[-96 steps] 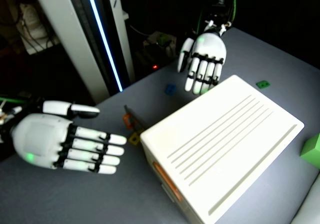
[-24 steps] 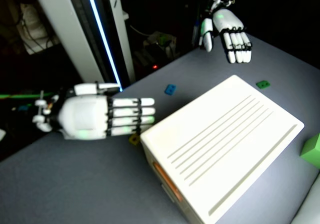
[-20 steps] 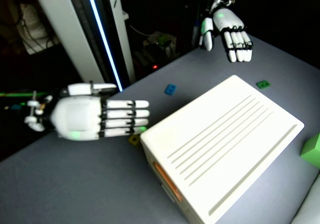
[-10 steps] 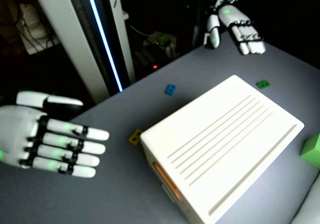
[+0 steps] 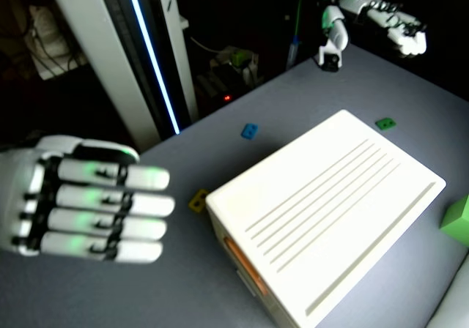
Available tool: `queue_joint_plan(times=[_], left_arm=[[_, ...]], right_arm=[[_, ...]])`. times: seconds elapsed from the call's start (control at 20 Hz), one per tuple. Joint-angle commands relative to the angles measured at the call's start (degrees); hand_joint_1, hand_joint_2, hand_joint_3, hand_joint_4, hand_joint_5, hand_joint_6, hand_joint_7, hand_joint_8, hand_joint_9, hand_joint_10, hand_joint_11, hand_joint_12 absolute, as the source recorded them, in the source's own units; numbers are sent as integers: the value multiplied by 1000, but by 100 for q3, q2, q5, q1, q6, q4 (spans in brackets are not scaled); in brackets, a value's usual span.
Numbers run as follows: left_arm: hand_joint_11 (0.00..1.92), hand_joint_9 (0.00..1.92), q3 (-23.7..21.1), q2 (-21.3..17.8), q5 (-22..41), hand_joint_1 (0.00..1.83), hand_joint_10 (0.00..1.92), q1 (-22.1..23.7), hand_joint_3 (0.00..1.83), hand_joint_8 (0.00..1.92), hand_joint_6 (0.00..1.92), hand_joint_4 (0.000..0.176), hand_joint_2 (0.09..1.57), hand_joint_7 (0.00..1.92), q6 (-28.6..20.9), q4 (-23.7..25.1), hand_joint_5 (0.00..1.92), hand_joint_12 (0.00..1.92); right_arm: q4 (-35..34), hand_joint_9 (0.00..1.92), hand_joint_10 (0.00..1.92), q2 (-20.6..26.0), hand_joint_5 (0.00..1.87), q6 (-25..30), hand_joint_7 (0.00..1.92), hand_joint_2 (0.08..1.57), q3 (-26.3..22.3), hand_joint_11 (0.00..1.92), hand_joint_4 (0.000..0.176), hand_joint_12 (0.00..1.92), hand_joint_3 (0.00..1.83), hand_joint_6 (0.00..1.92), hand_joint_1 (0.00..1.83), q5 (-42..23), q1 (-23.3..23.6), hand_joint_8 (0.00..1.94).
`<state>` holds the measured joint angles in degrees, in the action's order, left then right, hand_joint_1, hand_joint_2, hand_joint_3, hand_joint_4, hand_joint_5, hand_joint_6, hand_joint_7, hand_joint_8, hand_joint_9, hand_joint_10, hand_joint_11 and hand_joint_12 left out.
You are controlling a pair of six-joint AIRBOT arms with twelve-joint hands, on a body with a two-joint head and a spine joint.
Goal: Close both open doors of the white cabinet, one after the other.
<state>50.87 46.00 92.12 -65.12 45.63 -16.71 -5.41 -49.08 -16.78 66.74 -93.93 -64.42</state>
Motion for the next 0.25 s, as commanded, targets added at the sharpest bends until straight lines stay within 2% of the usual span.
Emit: queue_joint_plan(times=[0.0, 0.05, 0.1, 0.15, 0.2], left_arm=[[0, 1, 38, -14, 712, 269, 0, 16, 0, 16, 14, 153, 1462, 68, -127, 20, 210, 4], [0, 0, 39, -19, 712, 442, 0, 21, 0, 10, 16, 136, 1445, 65, -143, 66, 205, 0], [84, 38, 28, -46, 713, 377, 11, 106, 0, 1, 2, 151, 1435, 38, -131, 157, 78, 47], [18, 12, -1, -88, 713, 316, 1, 243, 0, 0, 16, 144, 1419, 7, -48, 303, 195, 37], [3, 2, -11, -110, 714, 146, 0, 375, 11, 0, 17, 112, 1445, 1, 21, 432, 132, 7]], right_arm=[[-94, 287, 0, 15, 443, 14, 255, 1287, -35, 638, 95, 150, 0, 24, 834, -708, 175, 1], [2, 947, 308, 15, 704, -22, 787, 936, -78, 945, 33, 1023, 23, 20, 1234, -708, 305, 27], [178, 745, 235, 15, 320, -208, 543, 1163, -201, 478, 18, 1343, 40, 3, 788, -708, 500, 5], [312, 589, 92, 19, 397, -534, 531, 1050, -347, 206, 0, 848, 0, 18, 1189, -708, 575, 6], [402, 475, 22, 39, 584, -747, 480, 1104, -452, 40, 0, 520, 5, 29, 1253, -708, 581, 0]])
